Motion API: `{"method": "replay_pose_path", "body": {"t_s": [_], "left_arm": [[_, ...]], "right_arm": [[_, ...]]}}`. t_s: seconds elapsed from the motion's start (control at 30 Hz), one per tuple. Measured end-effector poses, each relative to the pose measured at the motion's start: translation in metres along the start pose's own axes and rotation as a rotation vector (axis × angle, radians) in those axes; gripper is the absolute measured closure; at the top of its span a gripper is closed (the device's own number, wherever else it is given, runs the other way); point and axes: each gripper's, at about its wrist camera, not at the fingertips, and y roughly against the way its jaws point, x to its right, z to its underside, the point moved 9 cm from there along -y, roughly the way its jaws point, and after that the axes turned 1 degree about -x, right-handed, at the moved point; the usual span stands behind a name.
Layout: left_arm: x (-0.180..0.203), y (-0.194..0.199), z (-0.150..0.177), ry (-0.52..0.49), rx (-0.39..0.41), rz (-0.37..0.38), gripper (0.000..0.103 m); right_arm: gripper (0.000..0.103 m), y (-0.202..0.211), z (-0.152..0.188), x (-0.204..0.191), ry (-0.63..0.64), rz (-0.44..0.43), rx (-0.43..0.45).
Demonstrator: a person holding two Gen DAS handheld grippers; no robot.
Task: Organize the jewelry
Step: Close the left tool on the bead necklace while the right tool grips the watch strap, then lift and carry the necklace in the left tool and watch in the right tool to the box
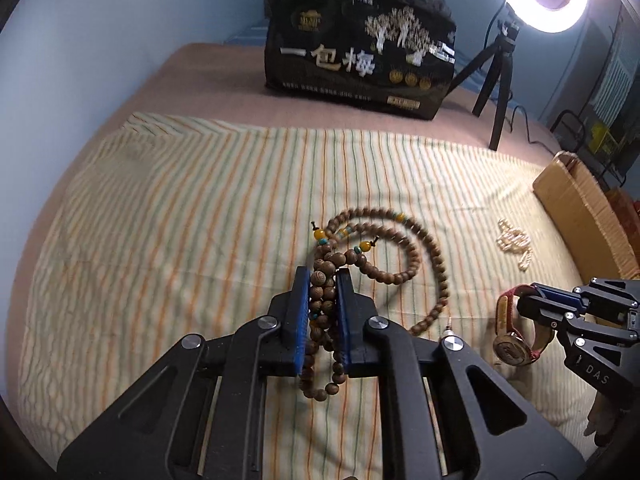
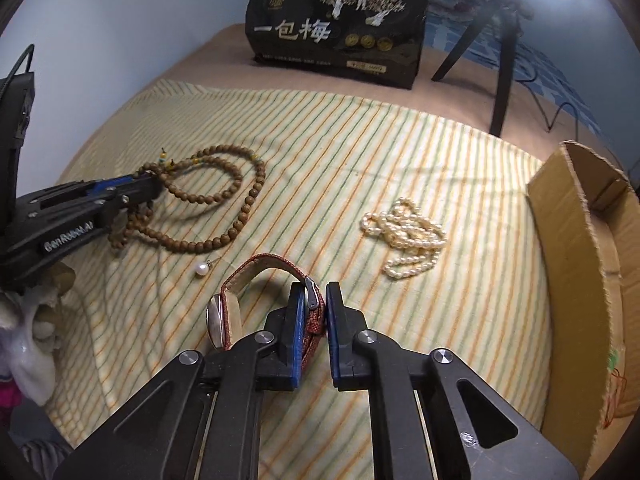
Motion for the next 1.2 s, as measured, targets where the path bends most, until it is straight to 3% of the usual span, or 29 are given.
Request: {"method": "replay_pose_path", "body": {"t_s": [0.67,1.2], "left_arm": [[0.017,0.096,-0.032,-0.051,0.167,0.038,0.092],[0.069,0.155,-0.073,-0.126,0.277,0.103,0.092]], "right_arm": [[0.094,0.1,0.005,0.031,-0.03,0.042,0.146],[0.094,0.165,0.033,0.085,-0.111,0.094,0.226]]}}
